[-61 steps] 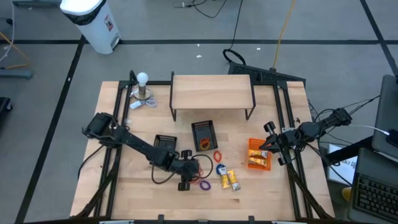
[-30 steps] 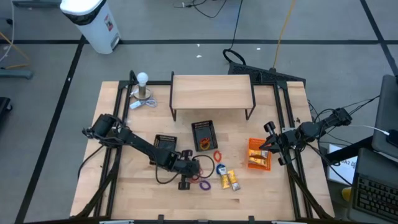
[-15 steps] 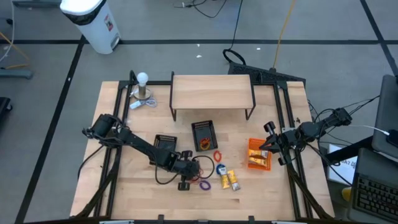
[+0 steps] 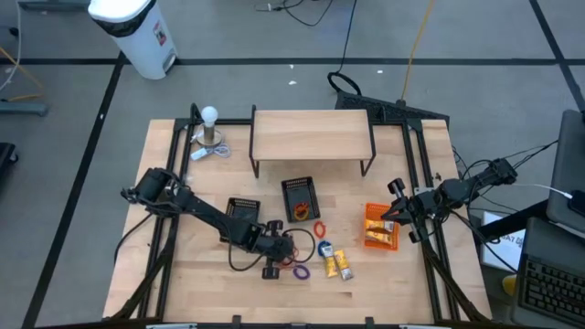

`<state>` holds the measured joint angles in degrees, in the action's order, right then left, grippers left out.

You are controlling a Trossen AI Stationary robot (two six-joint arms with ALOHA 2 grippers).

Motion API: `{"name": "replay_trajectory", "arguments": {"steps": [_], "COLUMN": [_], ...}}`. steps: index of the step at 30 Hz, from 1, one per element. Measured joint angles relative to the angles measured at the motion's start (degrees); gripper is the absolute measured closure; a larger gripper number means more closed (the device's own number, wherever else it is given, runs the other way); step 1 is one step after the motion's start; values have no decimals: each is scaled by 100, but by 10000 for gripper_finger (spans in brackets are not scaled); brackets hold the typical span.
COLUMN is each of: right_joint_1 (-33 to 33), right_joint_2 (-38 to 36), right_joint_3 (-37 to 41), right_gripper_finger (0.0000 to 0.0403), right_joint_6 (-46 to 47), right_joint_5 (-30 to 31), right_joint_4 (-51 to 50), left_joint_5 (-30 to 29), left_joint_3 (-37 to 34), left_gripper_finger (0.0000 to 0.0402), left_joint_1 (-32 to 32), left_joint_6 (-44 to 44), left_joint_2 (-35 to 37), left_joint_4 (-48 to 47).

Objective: Pick & Place Office Desk Supplies
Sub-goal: Put the red rubber band into the left black bin

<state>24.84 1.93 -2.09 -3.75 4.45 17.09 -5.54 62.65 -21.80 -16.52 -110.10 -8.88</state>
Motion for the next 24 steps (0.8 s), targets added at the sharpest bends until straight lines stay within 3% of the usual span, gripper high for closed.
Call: {"name": "replay_trajectory", "arguments": {"steps": [7,12,24], "right_joint_1": [0,0,0], "right_joint_2": [0,2,2], "right_joint_3": [0,0,0], "right_gripper_finger": [403,403,403], "right_joint_6": [2,2,0], "right_joint_5": [0,0,0], "right_joint_4": [27,56,158], "left_joint_5": [-27,-340,-1755], "left_joint_3": [0,0,2], "left_gripper_finger": [398,399,400], "left_joint_1": [-40,-179,-496], "left_joint_6": [198,375,928], "left_joint_2": [612,1762,4542], "left_joint_4": [-121,-712,-2250]}}
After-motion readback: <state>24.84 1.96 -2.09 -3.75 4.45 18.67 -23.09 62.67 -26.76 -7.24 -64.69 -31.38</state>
